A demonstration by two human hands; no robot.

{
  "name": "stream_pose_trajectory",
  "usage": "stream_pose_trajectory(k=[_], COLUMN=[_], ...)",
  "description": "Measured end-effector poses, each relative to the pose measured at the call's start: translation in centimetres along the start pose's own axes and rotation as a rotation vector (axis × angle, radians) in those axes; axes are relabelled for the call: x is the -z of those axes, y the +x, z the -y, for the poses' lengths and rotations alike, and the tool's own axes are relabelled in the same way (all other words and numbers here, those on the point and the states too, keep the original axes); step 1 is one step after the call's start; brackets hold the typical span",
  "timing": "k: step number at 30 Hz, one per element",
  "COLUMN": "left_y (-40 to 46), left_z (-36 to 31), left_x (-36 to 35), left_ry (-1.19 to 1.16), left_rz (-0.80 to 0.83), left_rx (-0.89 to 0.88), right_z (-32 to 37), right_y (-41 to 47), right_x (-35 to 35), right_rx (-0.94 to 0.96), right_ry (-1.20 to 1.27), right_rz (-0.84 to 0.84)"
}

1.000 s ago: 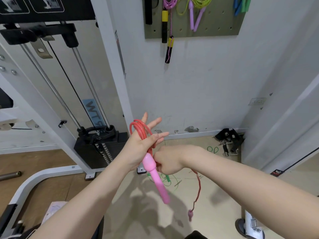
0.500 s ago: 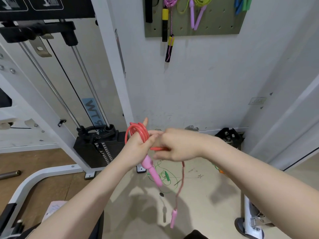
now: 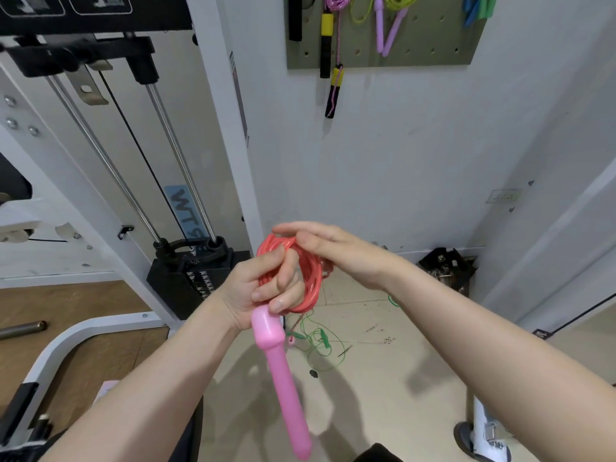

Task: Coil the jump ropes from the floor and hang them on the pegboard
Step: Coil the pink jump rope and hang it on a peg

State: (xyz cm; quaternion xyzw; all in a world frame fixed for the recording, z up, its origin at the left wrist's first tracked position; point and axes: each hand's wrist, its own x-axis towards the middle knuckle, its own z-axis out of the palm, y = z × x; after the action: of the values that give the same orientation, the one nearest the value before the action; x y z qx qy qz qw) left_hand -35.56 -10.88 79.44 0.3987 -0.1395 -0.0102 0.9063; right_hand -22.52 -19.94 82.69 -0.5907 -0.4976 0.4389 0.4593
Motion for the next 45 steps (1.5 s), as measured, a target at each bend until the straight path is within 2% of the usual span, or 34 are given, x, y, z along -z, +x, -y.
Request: stream_pose_trajectory(k=[3, 6, 9, 11, 16, 22, 25, 27, 31, 33, 34, 36, 38, 39, 40, 42, 45], left_y=[-0.3, -0.3, -0.7, -0.7, -0.6, 0.2, 1.0, 1.0, -0.7, -1.8, -2.4, -3.0, -2.8, -2.4, -1.8, -0.9, -0.4], left_z=[-0.2, -0.3, -1.0, -1.3, -1.6, -1.3, -1.6, -2.7, -4.2, -4.3, -4.2, -3.7, -3.1, -2.7, -2.2, -1.1, 0.7], left_x=[0.4, 0.9, 0.6, 0.7, 1.3, 1.0, 0.1, 0.4, 2.6, 3.3, 3.7, 3.8, 3.7, 3.6, 3.1, 2.3, 1.9], left_ry=[0.038, 0.055, 0.348, 0.381, 0.290, 0.096, -0.082, -0.175, -0.276, -0.121, 0.001, 0.166, 0.207, 0.213, 0.251, 0.518, 0.882], left_rz=[-0.030, -0.001, -0.184, -0.214, -0.295, -0.082, 0.012, -0.014, -0.131, -0.388, -0.530, -0.699, -0.769, -0.806, -0.840, -0.879, -0.850], left_rx=[-0.016, 0.048, 0.107, 0.119, 0.109, 0.069, -0.079, -0.197, -0.344, -0.344, -0.321, -0.234, -0.173, -0.156, -0.135, -0.033, 0.115], right_z=[-0.8, -1.0, -0.9, -0.8, -1.4, -1.1, -1.4, -3.2, -8.4, -9.5, -9.5, -8.8, -7.0, -6.2, -5.3, -3.1, 0.6], right_y=[-0.1, -0.4, -0.8, -0.9, -0.3, 0.1, -0.2, -0.5, -1.7, -2.1, -2.1, -1.6, -0.9, -0.7, -0.7, -0.8, -0.9], right_x=[-0.9, -0.8, -0.1, 0.0, -0.4, 1.0, 1.6, 2.3, 2.9, 2.3, 2.0, 1.8, 1.0, 0.3, -0.6, -2.4, -3.9], right_rx=[-0.081, -0.166, -0.096, -0.021, 0.097, 0.187, 0.071, -0.021, -0.217, -0.292, -0.283, -0.231, -0.247, -0.271, -0.281, -0.217, 0.003], right_ry=[0.138, 0.241, 0.282, 0.253, 0.185, 0.020, 0.086, 0.096, -0.089, -0.071, -0.154, -0.560, -0.954, -1.048, -1.098, -1.150, -1.111], right_rz=[0.114, 0.174, 0.187, 0.189, 0.113, 0.035, 0.132, 0.164, 0.068, -0.041, -0.084, -0.092, 0.091, 0.207, 0.309, 0.431, 0.404])
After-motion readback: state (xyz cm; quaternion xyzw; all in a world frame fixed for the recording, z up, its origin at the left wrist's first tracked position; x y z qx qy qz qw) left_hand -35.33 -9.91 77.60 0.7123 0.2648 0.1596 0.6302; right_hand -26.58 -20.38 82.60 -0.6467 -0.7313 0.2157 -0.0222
